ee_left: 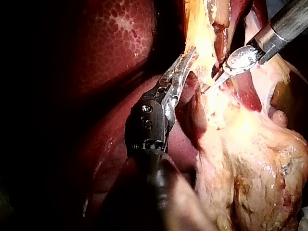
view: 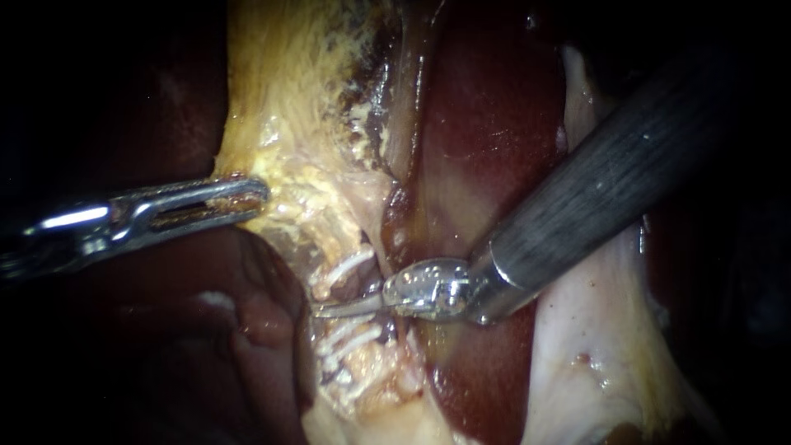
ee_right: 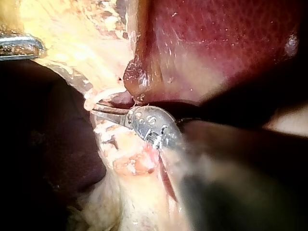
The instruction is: Go back from the cut left tube
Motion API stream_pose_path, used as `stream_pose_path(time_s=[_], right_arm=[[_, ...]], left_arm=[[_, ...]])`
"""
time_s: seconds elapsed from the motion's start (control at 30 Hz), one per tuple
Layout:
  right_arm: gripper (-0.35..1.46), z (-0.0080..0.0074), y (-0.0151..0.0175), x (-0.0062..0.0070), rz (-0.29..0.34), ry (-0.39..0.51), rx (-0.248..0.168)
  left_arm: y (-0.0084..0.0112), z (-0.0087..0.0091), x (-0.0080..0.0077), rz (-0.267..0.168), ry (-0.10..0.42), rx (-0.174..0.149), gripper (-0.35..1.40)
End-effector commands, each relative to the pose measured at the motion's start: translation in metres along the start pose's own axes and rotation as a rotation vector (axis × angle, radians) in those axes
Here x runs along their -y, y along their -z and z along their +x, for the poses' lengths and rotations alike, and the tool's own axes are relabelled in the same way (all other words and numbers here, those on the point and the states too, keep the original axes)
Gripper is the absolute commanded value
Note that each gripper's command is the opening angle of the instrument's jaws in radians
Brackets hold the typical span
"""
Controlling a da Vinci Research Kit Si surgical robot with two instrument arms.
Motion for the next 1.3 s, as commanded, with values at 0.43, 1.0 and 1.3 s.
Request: stream_pose_path(time_s=[0.43,1.0,1.3], right_arm=[[0.41,0.0001,0.0001,0.0,-0.008,-0.001,-0.002],[0.96,0.0003,0.0005,0.0008,-0.016,0.018,-0.003],[1.36,0.0006,0.0022,0.0031,-0.004,0.199,0.0]], left_arm=[[0.0,0.0,0.0,0.0,0.0,0.0,-0.35],[0.0,0.0,-0.0003,-0.002,-0.001,0.001,-0.35],[0.0,0.0,-0.001,-0.006,-0.002,0.003,-0.35]])
